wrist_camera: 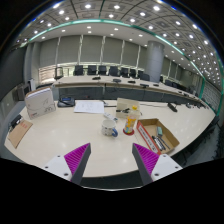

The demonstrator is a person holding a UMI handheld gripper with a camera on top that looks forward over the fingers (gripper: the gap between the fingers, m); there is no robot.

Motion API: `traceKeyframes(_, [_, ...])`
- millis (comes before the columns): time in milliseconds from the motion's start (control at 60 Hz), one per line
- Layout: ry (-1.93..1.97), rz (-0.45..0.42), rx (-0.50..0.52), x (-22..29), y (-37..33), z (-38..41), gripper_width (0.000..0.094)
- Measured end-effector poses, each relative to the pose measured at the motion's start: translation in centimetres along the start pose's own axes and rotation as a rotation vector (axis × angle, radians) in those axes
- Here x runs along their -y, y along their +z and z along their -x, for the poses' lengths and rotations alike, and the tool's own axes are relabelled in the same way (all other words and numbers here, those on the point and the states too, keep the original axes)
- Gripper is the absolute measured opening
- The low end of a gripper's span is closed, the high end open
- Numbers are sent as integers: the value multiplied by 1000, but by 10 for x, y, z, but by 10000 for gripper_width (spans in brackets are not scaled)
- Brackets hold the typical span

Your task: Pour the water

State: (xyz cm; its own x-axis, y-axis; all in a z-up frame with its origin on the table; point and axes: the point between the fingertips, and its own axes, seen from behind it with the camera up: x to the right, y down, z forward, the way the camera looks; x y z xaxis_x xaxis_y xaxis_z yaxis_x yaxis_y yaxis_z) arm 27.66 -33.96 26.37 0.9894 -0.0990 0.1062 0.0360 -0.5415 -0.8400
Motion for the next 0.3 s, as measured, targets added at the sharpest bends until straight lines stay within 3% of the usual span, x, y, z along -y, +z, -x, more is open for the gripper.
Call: traceKeyframes(300, [7,20,23,2,20,-8,855])
